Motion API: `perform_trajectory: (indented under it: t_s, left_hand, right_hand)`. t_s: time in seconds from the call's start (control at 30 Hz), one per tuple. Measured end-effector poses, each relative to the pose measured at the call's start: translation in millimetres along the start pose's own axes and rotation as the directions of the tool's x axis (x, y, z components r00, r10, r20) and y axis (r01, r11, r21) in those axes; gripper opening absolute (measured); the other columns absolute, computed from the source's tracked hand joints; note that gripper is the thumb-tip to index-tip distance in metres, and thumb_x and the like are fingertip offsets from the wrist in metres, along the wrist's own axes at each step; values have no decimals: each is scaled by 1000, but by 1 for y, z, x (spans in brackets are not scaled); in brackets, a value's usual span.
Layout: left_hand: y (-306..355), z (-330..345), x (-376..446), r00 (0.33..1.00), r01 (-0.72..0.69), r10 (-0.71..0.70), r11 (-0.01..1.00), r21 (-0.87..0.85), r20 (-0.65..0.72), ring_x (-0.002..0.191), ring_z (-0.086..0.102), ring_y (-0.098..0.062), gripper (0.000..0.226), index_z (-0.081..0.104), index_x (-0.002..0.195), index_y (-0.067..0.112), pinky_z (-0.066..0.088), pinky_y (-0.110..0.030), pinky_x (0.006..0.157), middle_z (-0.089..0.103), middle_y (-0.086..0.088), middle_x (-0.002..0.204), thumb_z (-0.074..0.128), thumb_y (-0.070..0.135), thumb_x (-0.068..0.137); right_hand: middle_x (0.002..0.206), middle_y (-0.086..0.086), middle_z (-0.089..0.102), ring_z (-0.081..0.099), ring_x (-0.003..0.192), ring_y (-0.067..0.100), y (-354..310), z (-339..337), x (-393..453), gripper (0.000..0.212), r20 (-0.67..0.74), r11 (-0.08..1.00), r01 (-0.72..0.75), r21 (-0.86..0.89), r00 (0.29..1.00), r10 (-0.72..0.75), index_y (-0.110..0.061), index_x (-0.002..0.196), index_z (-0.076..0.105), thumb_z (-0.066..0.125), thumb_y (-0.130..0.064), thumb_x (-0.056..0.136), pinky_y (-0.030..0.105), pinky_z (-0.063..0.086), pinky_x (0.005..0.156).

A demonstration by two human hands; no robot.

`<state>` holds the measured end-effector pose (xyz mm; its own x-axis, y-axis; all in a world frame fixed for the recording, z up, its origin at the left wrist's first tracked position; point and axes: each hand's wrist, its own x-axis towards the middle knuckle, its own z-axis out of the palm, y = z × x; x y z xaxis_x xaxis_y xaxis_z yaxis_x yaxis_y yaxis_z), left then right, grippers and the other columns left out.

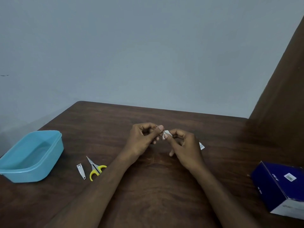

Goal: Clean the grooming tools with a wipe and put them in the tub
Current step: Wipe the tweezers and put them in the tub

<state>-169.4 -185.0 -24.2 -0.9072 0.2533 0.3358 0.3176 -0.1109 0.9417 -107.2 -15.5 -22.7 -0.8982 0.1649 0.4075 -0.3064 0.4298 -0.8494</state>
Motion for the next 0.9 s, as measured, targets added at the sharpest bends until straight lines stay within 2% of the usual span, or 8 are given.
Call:
perform_trajectory:
  t_s: [0.07, 0.2, 0.4, 0.47, 0.57, 0.67, 0.77, 0.9]
  left_hand:
    - [0, -1, 0, 1000, -11, 11, 1000, 7, -5, 62, 61, -15, 21, 80, 87, 1, 51, -22, 57, 72, -8, 69, 77, 19, 98]
    - [1, -2, 1, 999, -17, 17, 1000, -8, -36, 65, 63, -13, 20, 81, 91, 2, 51, -22, 57, 75, -10, 78, 74, 19, 100]
    - [-3, -2, 0, 1000, 8, -8, 1000, 27, 5, 67, 64, -14, 19, 82, 93, 5, 52, -24, 59, 77, -13, 79, 79, 23, 96]
    - [-3, -2, 1, 999, 26, -25, 1000, 15, -24, 65, 65, -14, 15, 82, 97, 7, 53, -24, 59, 78, -10, 80, 81, 21, 94]
    - [-2, -1, 3, 997, 36, -38, 999, -27, -73, 63, 63, -13, 16, 81, 94, 6, 53, -23, 58, 76, -7, 77, 80, 22, 94]
    - [-4, 0, 4, 997, 16, -17, 1000, -8, -81, 61, 63, -13, 22, 79, 89, 4, 53, -24, 57, 74, -17, 79, 78, 24, 97]
    - [-3, -1, 1, 998, -3, 3, 1000, 2, -63, 62, 63, -13, 23, 79, 88, 3, 52, -25, 58, 73, -22, 81, 75, 23, 99]
    - [1, -2, 0, 999, 3, -4, 999, -46, -32, 62, 60, -11, 25, 78, 94, -5, 51, -20, 58, 72, -4, 71, 73, 19, 100]
  right_hand:
    - [84, -8, 79, 67, 44, 19, -1, 1, 0, 8, 1, 1000, 10, -11, 1000, -10, -26, 92, 79, 76, -28, 99, 27, 49, 51]
    - [70, -7, 75, 65, 40, 17, -1, -2, 0, 33, -144, 995, -30, -97, 989, 16, -17, 71, 68, 82, -39, 92, 27, 48, 46]
    - [90, -9, 80, 65, 44, 18, 4, 1, 1, 8, 23, 1000, 13, 2, 1000, -13, -27, 94, 79, 74, -26, 100, 33, 52, 53]
    - [96, -9, 80, 65, 44, 19, 6, 1, 3, 7, 20, 999, 7, 43, 1000, -8, -28, 98, 79, 75, -23, 100, 38, 53, 54]
    - [87, -2, 79, 65, 45, 22, 8, 1, 5, 11, -32, 997, -7, 71, 999, 9, -25, 87, 76, 78, -26, 97, 45, 54, 52]
    - [82, 2, 77, 68, 52, 28, 10, 2, 5, 13, -84, 996, -15, 88, 996, 23, -23, 83, 76, 81, -27, 95, 53, 55, 50]
    - [89, -1, 80, 63, 50, 24, 8, 4, 4, 6, -24, 982, -41, 185, 999, 46, -24, 94, 81, 79, -18, 96, 40, 51, 49]
    - [89, -3, 81, 58, 47, 16, -1, 5, 3, 7, 30, 960, -68, 270, 998, 62, -18, 101, 81, 75, -15, 98, 16, 40, 46]
